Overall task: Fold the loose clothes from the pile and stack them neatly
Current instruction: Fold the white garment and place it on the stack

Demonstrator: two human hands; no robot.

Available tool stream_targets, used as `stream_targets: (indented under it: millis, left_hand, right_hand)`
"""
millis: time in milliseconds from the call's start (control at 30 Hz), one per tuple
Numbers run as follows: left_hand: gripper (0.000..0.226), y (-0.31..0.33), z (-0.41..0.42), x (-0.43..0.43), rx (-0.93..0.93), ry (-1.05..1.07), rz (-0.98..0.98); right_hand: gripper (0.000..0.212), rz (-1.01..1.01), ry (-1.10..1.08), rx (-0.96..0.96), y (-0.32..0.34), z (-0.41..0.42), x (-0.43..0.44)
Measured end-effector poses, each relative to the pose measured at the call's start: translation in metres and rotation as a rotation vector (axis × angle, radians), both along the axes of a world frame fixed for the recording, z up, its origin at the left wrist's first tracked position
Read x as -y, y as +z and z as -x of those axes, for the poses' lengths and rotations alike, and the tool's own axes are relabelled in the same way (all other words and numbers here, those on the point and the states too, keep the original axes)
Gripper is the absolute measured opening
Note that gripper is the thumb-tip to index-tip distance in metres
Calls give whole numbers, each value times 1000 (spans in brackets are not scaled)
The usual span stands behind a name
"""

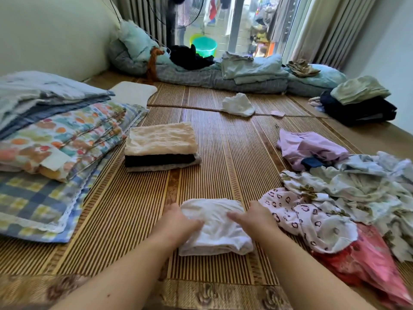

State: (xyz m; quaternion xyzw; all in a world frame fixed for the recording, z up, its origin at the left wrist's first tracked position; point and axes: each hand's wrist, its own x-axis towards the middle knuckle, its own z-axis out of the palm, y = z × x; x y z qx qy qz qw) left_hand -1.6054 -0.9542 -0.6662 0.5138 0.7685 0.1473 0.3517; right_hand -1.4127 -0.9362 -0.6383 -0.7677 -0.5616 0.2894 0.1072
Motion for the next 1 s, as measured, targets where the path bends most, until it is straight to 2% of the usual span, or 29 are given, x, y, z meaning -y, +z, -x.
stream_targets:
  millis: [67, 133, 267, 367, 567, 700, 800, 867, 933, 1000]
  left_hand:
    - [83, 1, -10, 3, 6, -28, -61]
    - [87, 0, -15, 6, -12, -70, -157]
    - [63, -8, -10, 4, 162, -92, -208]
    - [59, -11, -4, -1, 300, -144, -190]
    - [70, 18, 24, -34, 490, -103, -366]
    - [81, 53, 68, -90, 391, -8, -520]
    - [83, 77, 109, -137, 311, 60, -573]
    - [76, 84, 131, -168, 240, 93, -590]
    - [70, 85, 152, -198, 213, 121, -600]
    - [66, 82, 166, -223, 111, 121, -581]
  right_hand:
    - [56, 148, 8, -33, -6, 2, -3]
    - [38, 146, 21, -19, -14, 5, -3]
    - [12, 54, 24, -182, -25, 12, -9]
    - [22, 11, 17, -307, -27, 12, -11]
    - [39, -117, -29, -665, 5, 20, -45]
    - [60, -257, 98, -788, 46, 47, -107]
    - [74, -335, 196, -733, 69, 80, -163]
    - [73, -367, 249, -698, 75, 106, -195]
    - [67, -375, 286, -688, 72, 133, -222]
    - [58, -389, 299, -630, 60, 155, -245]
